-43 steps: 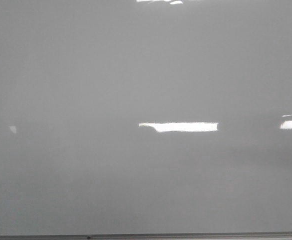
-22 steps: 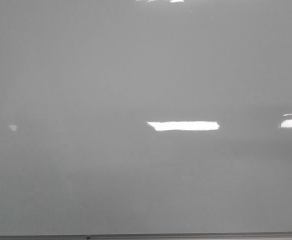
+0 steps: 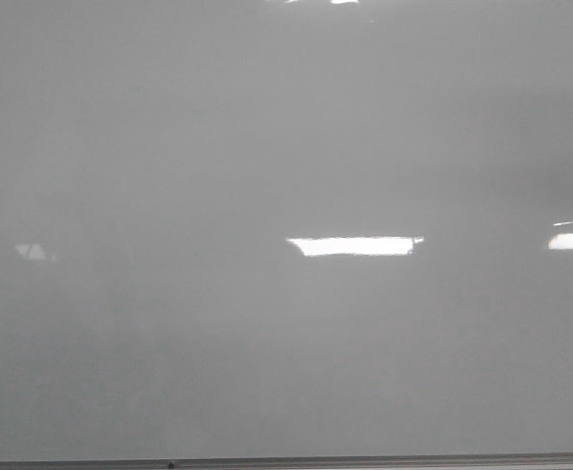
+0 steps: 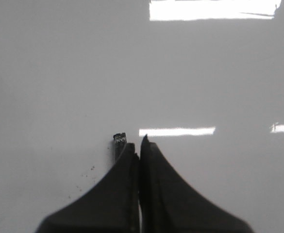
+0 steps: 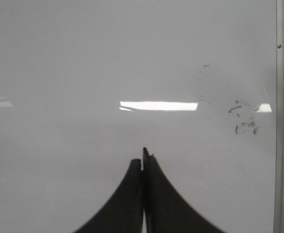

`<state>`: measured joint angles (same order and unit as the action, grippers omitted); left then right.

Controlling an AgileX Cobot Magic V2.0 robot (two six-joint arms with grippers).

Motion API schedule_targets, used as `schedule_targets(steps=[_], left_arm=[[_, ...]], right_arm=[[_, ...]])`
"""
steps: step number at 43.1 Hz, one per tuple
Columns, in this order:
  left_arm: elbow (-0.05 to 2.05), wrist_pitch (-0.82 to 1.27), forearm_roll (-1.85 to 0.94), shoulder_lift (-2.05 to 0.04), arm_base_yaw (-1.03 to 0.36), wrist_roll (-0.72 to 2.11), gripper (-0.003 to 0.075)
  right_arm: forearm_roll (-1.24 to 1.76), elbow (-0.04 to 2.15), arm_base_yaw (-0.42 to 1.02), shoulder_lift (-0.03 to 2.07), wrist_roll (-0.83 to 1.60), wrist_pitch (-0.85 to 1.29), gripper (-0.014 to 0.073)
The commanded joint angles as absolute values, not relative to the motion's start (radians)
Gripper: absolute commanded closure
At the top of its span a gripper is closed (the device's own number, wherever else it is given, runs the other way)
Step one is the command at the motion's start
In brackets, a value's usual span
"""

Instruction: Write number 8 on whiteboard

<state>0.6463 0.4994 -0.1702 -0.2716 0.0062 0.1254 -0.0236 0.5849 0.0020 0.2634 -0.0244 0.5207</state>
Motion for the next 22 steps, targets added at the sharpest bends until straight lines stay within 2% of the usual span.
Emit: schedule_targets(steps=[1,7,22], left_arm=[[0.768,0.56,-0.194,-0.394,-0.001,0.118,0.0741],[0.808,0.571,-0.194,-0.505,-0.001,0.118,0.0741],[0.808,0.58,-0.197,-0.687,-0.001,0.118,0.0741]], right_arm=[[-0.022,0.695,-0.003,0.365,0.012,0.531,0.0702],[-0.022,0.765,-0.003,0.477,0.012,0.618,0.0702],[-0.022,0.768,-0.003,0.655,0.012,0.624,0.0702]])
